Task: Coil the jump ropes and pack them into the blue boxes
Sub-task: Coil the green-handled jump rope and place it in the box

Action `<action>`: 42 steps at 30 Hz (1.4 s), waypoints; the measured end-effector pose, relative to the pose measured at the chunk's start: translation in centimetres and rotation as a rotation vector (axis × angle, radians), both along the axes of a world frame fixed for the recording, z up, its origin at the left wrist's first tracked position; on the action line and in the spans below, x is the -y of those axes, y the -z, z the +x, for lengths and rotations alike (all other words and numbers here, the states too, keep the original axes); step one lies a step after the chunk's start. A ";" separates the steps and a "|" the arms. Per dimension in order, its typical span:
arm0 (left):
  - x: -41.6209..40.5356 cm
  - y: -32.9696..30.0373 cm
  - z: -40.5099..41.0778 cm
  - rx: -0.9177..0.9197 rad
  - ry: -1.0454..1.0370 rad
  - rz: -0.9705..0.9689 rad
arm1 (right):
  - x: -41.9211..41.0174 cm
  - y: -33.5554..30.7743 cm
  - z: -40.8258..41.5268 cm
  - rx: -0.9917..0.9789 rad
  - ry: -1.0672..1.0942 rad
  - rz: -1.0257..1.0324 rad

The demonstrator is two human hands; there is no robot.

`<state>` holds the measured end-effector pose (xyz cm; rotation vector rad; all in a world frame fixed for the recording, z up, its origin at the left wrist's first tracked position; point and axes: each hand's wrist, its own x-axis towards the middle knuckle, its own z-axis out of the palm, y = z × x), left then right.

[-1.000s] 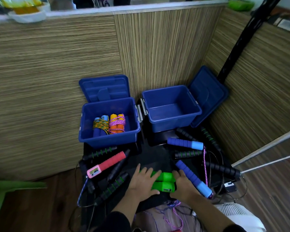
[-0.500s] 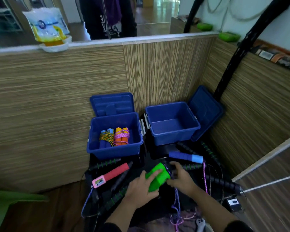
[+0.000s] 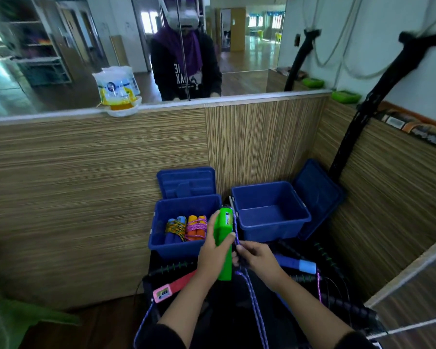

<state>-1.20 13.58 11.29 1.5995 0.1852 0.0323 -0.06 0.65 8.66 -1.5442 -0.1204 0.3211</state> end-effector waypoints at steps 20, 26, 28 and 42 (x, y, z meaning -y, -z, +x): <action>-2.3 -3.4 1.8 0.021 -0.194 -0.430 | 0.3 0.1 -1.3 0.069 -0.245 -0.313; -4.8 -2.9 1.7 0.042 -0.287 -0.272 | 2.1 -1.0 -0.5 0.282 -0.291 -0.516; -6.3 -3.1 1.8 0.062 -0.314 -0.274 | 3.2 -1.6 0.0 0.316 -0.292 -0.578; -9.4 -1.7 0.4 0.112 -0.040 0.171 | 4.0 -5.5 1.0 0.332 -0.333 -0.680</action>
